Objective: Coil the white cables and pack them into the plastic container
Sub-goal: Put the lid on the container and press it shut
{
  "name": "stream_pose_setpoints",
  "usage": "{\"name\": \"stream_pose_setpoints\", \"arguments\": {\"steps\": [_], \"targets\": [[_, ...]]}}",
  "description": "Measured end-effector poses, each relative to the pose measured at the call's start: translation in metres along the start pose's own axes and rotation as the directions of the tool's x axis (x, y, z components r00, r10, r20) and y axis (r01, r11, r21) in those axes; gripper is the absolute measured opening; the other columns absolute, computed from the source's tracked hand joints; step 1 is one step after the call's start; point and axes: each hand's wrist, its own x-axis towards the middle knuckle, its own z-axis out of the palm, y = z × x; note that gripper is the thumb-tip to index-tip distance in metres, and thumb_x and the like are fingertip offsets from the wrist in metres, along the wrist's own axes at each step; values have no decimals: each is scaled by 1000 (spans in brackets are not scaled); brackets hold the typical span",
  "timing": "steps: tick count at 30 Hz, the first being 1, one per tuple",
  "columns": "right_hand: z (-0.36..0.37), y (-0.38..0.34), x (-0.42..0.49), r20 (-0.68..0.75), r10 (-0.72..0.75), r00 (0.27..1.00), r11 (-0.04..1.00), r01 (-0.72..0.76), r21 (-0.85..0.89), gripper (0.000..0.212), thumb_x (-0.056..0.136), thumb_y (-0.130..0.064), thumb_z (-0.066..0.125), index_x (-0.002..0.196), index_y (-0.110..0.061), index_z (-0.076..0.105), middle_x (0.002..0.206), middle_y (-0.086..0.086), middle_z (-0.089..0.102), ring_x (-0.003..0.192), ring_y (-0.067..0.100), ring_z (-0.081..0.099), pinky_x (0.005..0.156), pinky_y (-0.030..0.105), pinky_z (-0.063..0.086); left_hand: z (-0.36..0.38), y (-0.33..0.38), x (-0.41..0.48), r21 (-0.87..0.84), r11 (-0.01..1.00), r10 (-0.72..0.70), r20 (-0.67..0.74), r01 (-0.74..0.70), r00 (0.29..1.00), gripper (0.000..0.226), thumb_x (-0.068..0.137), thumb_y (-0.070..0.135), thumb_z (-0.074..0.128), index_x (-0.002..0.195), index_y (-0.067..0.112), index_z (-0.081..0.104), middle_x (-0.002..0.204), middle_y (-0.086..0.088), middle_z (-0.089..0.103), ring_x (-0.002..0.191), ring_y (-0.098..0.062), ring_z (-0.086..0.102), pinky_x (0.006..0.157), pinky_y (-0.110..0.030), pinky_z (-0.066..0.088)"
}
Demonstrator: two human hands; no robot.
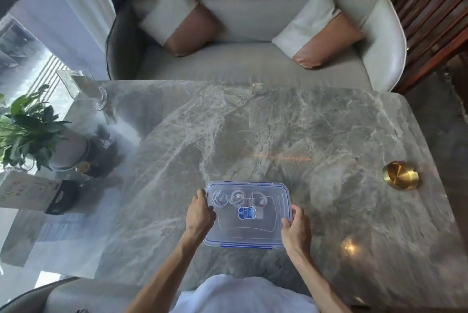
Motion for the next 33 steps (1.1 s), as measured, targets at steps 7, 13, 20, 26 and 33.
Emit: {"name": "stream_pose_setpoints", "arguments": {"steps": [7, 13, 20, 26, 33], "targets": [[-15, -24, 49, -14, 9, 1000, 999, -9, 39, 42, 95, -29, 60, 136, -24, 55, 131, 9, 63, 117, 30, 60, 92, 40, 49, 8, 15, -3, 383, 901, 169, 127, -205, 978, 68, 88, 17, 59, 146, 4, 27, 154, -18, 24, 144, -36, 20, 114, -40, 32], [-27, -39, 80, 39, -77, 996, 995, 75, 67, 76, 88, -29, 71, 152, -17, 33, 151, 14, 45, 138, 33, 42, 113, 42, 35, 14, 26, -8, 469, 877, 70, 84, -101, 994, 59, 90, 55, 50, 129, 11, 46, 130, -11, 53, 121, -31, 47, 97, -39, 41], [-7, 11, 44, 462, 219, 860, 774, -441, 455, 68, 86, -33, 73, 144, -19, 41, 136, 3, 56, 102, 14, 59, 82, 28, 44, 21, 42, 9, -381, 859, -103, 526, 342, 844, 50, 76, 20, 73, 114, -7, 56, 100, -22, 59, 87, -20, 57, 76, -33, 47], [-7, 9, 52, 388, 228, 893, 764, -411, 497, 59, 85, -26, 76, 136, -12, 49, 108, -2, 62, 78, 1, 57, 69, 23, 45, 31, 44, 10, -147, 985, -49, 290, 95, 956, 38, 85, 14, 69, 116, -3, 55, 112, -21, 56, 96, -29, 58, 85, -35, 48], [-5, 9, 57, 350, 239, 906, 777, -395, 491, 54, 83, -31, 77, 129, -15, 53, 101, -3, 63, 74, 3, 56, 70, 27, 46, 45, 60, 2, 25, 998, -53, 170, 50, 984, 41, 83, 33, 71, 110, 7, 54, 116, -12, 52, 102, -34, 59, 85, -42, 49]]}}
